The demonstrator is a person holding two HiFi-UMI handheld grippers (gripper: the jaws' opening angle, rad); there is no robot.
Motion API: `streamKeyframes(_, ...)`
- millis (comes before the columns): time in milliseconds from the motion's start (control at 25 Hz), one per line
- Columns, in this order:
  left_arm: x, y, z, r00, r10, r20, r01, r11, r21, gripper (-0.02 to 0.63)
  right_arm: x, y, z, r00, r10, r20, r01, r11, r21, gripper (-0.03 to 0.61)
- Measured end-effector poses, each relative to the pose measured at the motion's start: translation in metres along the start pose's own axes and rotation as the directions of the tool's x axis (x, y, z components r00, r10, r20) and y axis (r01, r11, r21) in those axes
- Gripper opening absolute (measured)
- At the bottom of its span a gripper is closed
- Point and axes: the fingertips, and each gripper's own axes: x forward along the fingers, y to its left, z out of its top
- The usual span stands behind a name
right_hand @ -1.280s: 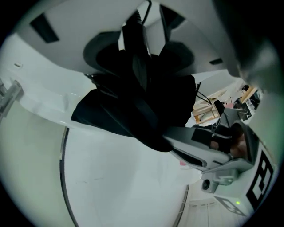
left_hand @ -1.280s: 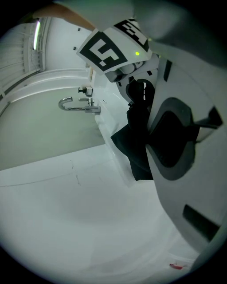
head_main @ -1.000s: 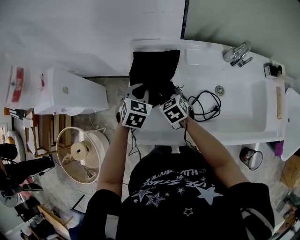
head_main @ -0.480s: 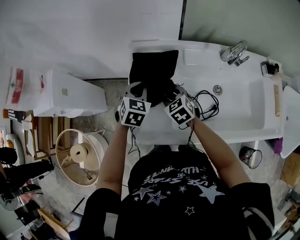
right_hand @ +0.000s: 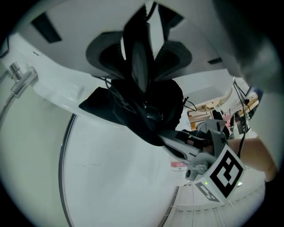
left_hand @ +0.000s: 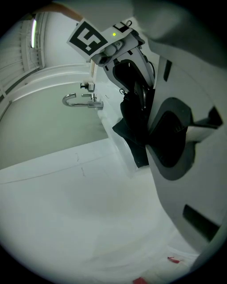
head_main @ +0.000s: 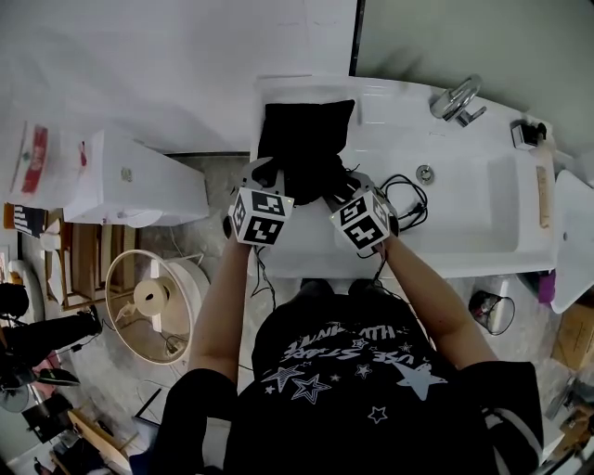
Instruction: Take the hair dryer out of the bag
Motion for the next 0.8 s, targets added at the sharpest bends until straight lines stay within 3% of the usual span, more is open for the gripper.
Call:
streamKeyframes(520, -0.023, -0.014, -0.013, 0.997, 0.082, -0.014, -0.081, 0.996, 0.044, 0.027, -0.024, 0.007, -0.013, 1.000, -0.003, 0.022, 0.002, 1.000, 0.011, 0.195)
streamKeyframes(800, -0.035, -0.011, -0.030, 0.994, 0.107, -0.036, -0.106, 0.994, 0.028, 0.026, -0.037, 0.011, -0.017, 0.997, 0.052, 0.062, -0.054, 0.998, 0.032, 0.195)
